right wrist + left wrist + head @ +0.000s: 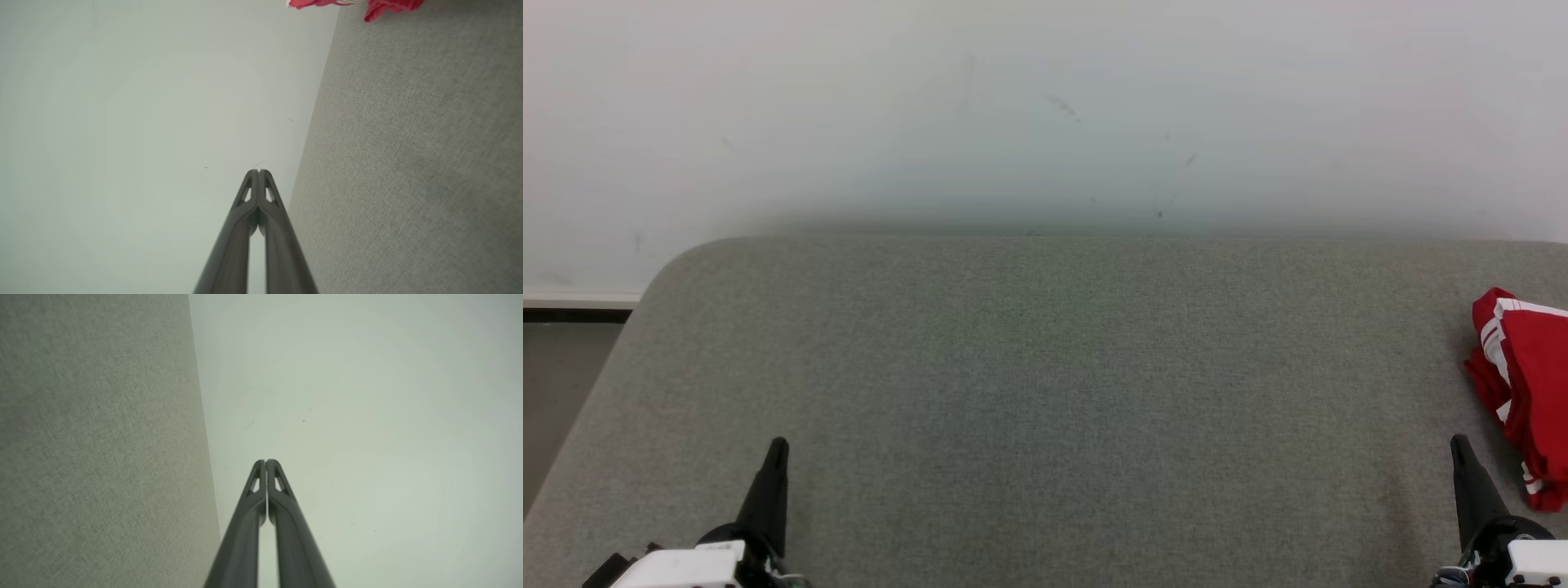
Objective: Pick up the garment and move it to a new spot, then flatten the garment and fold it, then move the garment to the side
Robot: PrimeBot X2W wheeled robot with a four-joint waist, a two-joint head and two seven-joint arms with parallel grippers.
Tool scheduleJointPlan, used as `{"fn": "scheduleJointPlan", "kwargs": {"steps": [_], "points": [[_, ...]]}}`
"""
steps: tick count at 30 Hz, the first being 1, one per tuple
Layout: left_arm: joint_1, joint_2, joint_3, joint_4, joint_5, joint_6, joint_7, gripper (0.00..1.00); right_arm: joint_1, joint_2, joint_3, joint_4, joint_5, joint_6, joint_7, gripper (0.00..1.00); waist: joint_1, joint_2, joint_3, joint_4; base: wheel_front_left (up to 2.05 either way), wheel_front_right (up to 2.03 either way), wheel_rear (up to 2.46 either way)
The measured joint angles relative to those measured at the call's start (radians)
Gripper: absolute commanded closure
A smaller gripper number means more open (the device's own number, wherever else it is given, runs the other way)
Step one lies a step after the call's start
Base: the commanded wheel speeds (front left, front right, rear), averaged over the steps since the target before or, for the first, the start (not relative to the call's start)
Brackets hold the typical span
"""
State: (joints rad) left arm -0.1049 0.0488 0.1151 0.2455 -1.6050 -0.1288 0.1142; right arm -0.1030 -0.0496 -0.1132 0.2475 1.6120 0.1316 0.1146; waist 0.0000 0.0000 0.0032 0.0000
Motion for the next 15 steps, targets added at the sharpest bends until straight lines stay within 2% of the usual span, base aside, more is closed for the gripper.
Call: {"fn": "scheduleJointPlan", "kwargs": {"steps": [15], "points": [[0.0, 0.0, 0.0, 0.0, 0.0, 0.0, 0.0, 1.0, 0.0, 0.0, 0.0, 0.0, 0.0, 0.0, 0.0, 1.0, 0.0, 0.0, 0.0, 0.0, 0.0, 0.0, 0.0]]}}
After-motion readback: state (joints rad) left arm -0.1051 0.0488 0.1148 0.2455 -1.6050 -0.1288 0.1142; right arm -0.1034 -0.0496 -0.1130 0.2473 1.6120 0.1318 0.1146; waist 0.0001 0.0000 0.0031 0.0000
